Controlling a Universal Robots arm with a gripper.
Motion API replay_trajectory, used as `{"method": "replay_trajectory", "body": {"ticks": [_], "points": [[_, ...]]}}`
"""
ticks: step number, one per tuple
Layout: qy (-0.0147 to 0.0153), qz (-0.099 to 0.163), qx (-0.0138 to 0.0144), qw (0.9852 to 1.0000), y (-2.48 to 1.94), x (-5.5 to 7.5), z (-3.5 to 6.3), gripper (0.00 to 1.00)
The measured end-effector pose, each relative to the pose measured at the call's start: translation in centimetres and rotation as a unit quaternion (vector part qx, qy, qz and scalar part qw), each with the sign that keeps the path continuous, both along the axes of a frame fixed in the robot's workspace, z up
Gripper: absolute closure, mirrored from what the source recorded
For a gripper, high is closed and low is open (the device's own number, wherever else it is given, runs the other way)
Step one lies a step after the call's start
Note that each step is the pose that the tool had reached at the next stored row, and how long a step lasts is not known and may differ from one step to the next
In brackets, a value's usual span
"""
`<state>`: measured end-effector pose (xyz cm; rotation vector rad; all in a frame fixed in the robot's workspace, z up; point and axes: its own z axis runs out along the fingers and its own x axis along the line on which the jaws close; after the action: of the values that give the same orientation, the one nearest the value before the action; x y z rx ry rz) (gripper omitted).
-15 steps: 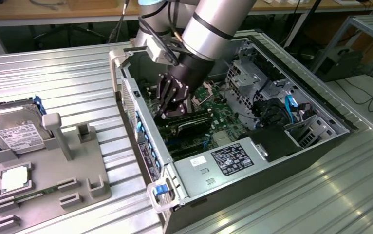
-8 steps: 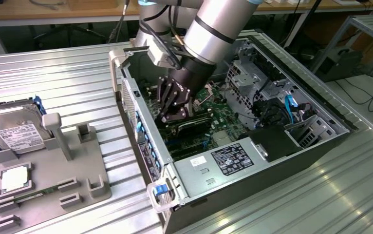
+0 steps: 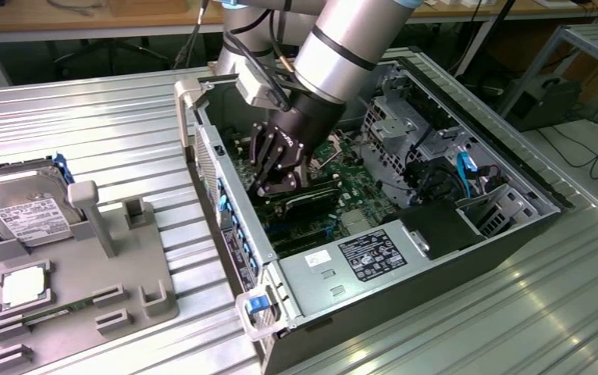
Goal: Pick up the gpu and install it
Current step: 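Press down on the gpu until it lock into place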
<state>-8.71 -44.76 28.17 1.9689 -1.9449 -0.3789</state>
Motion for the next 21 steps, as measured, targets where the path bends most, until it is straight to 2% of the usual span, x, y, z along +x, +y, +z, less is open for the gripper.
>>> {"method": "replay_trajectory", "body": {"ticks": [3,10,12,21], "points": [[0.0012,0.000,0.0000,1.0000,0.04,-0.02,-0.02,0.89],[0.0048,0.000,-0.0028,1.0000,0.54,-0.06,-0.02,0.89],[0.0057,0.000,-0.0029,1.0000,0.56,-0.07,-0.02,0.89],[0.0062,0.000,-0.0036,1.0000,0.86,-0.10,-0.37,0.89]]}}
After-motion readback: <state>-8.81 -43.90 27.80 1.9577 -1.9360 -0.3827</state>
